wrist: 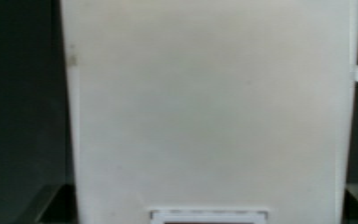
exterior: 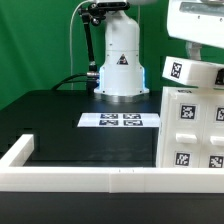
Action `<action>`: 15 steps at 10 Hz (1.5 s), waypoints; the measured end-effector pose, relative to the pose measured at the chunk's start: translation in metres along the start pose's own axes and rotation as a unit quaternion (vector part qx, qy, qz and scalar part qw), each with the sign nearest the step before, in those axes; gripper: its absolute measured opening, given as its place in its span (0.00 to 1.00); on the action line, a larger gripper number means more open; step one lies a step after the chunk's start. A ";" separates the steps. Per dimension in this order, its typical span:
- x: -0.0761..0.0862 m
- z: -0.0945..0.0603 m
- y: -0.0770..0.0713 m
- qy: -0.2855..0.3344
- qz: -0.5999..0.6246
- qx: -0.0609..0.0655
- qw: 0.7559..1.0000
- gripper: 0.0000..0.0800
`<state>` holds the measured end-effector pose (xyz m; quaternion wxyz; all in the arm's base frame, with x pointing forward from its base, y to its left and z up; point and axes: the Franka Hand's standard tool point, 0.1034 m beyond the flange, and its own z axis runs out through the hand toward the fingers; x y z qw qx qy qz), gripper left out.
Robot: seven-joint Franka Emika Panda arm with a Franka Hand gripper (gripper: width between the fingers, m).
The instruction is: Assemble cabinet
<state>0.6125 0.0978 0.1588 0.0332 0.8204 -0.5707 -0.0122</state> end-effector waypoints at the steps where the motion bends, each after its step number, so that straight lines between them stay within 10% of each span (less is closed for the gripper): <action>1: -0.001 -0.001 -0.001 -0.001 0.048 0.003 0.999 0.70; 12: 0.006 0.001 -0.002 -0.027 0.284 0.006 0.959 0.70; 13: 0.001 0.002 -0.003 -0.034 0.284 0.005 0.958 0.91; 15: 0.000 0.002 -0.003 -0.036 0.269 0.005 0.963 0.97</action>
Offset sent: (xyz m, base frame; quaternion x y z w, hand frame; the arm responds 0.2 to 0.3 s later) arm -0.0051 -0.0262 -0.0127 -0.0299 0.0202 0.2432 0.9693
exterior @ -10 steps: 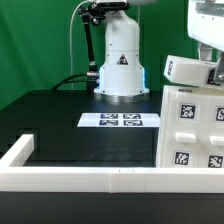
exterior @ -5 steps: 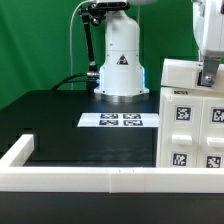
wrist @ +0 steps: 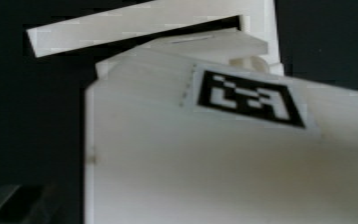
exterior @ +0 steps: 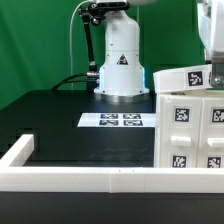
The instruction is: Assemble cabinet
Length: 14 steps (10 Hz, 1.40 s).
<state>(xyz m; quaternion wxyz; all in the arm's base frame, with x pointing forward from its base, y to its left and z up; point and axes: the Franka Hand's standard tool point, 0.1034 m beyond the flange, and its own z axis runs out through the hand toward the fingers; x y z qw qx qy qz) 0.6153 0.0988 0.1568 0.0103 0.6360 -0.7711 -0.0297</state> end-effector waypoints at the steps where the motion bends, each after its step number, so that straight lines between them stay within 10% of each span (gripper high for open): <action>1: 0.000 0.000 0.000 -0.001 -0.010 0.000 1.000 0.99; 10: -0.009 -0.022 0.002 -0.016 -0.114 0.010 0.993 1.00; 14: -0.015 -0.025 -0.001 -0.014 -0.369 0.017 0.929 1.00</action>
Offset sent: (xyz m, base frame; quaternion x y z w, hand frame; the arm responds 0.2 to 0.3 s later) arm -0.0096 0.0016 0.0297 0.0196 -0.0404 -0.0042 0.9990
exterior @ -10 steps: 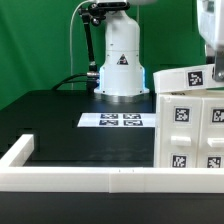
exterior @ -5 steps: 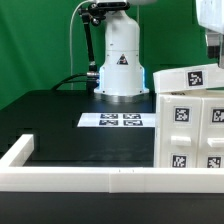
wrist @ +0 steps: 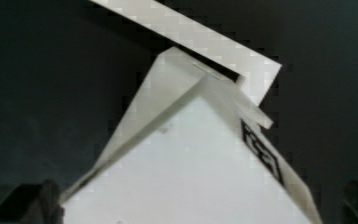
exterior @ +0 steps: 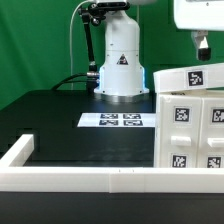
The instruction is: Assemble cabinet
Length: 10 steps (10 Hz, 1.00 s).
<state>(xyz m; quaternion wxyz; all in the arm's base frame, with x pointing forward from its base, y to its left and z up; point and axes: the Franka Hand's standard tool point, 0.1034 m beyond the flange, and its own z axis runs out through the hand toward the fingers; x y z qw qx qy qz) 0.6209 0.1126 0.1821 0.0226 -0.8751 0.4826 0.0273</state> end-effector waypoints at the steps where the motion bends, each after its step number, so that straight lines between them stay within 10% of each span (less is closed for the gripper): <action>1: 0.000 0.001 0.001 0.000 -0.014 -0.001 1.000 1.00; 10: 0.006 -0.001 0.002 0.002 -0.535 -0.001 0.845 1.00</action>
Offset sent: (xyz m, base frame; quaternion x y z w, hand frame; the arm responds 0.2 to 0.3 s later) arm 0.0122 0.0011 0.0042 0.0118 0.0005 -0.3118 0.9501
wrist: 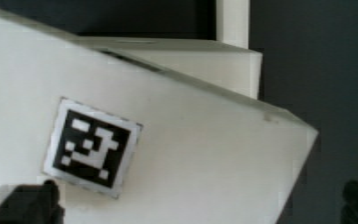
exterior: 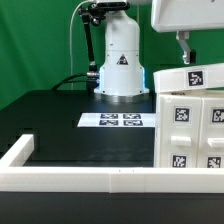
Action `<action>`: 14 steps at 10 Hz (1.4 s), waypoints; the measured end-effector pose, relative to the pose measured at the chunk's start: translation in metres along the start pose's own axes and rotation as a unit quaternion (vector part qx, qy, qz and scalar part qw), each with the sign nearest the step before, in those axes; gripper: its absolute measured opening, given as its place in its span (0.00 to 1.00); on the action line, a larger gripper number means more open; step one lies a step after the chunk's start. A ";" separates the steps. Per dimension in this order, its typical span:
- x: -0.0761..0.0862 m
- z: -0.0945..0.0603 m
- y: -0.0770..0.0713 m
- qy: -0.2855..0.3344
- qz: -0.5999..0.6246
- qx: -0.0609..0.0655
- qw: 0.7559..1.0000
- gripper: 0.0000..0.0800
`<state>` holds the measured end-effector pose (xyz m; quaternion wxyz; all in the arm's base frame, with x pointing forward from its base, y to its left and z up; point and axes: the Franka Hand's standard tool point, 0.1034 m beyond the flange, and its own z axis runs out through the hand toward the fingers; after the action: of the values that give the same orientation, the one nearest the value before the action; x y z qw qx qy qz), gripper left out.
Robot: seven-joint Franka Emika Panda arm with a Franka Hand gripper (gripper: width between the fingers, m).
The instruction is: Assemble cabinet
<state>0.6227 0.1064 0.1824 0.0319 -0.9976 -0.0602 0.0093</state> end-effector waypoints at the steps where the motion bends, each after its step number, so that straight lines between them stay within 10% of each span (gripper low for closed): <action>1: 0.000 0.000 0.001 0.000 -0.038 0.000 0.999 1.00; 10: -0.001 0.001 0.014 -0.017 -0.445 -0.024 0.895 1.00; 14: -0.017 0.023 0.014 -0.026 -0.441 -0.021 0.897 1.00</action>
Offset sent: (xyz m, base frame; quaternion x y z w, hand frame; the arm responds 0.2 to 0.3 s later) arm -0.0034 0.0077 -0.0004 0.0348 -0.0180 -0.2651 0.9634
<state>0.6074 0.0924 0.1585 0.0107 -0.8688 -0.4947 0.0185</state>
